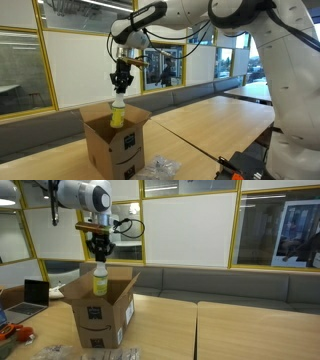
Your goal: Put the objects on the table into the cardboard box
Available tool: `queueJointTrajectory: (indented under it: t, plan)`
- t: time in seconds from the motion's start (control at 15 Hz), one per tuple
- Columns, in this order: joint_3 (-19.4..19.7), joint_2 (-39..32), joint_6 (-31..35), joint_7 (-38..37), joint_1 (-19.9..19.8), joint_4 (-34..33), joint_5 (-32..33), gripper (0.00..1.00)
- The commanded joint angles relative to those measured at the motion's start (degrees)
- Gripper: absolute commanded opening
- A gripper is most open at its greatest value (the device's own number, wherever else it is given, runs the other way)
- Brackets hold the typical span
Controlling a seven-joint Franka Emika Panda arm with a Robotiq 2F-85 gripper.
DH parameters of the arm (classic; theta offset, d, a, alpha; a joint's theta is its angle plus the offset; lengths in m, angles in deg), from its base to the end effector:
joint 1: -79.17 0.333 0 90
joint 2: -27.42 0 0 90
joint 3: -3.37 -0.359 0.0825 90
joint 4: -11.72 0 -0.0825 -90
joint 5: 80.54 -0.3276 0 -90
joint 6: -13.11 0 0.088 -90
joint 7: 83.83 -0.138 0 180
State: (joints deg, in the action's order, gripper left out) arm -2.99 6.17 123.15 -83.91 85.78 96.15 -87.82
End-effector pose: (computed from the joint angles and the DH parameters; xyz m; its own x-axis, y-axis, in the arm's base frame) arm 0.6262 0.1453 0.5002 0.9828 0.1696 0.0734 0.1796 -0.9703 -0.1619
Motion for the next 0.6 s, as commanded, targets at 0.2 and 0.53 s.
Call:
queueJointTrajectory:
  t: [0.2, 0.53]
  plan:
    - [-0.79, -1.83, 1.48, 3.75, -1.25, 5.24, -3.06, 0.20]
    - [-2.02, -3.82, 7.42, 5.32, -0.82, 12.95, -4.71, 0.20]
